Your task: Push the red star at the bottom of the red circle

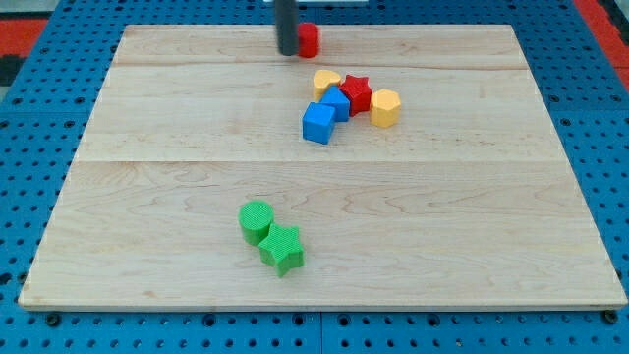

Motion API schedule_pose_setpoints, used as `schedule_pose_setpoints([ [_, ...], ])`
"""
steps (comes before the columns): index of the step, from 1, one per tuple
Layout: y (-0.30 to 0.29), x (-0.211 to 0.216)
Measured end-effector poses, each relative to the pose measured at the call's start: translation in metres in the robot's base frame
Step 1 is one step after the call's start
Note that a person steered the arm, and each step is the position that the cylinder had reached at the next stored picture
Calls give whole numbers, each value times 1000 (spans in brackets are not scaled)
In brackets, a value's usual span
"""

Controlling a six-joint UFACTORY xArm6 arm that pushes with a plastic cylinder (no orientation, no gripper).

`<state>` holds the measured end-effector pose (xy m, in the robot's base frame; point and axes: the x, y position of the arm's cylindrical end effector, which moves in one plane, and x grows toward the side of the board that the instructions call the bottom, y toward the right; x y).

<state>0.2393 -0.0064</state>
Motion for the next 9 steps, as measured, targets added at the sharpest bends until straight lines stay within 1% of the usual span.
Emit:
schedule_pose_setpoints([
  [1,25,11],
  [2,116,4],
  [3,135,61],
  [4,124,107],
  [5,65,123],
  [6,23,87],
  [7,3,51],
  [8,31,24],
  [9,35,22],
])
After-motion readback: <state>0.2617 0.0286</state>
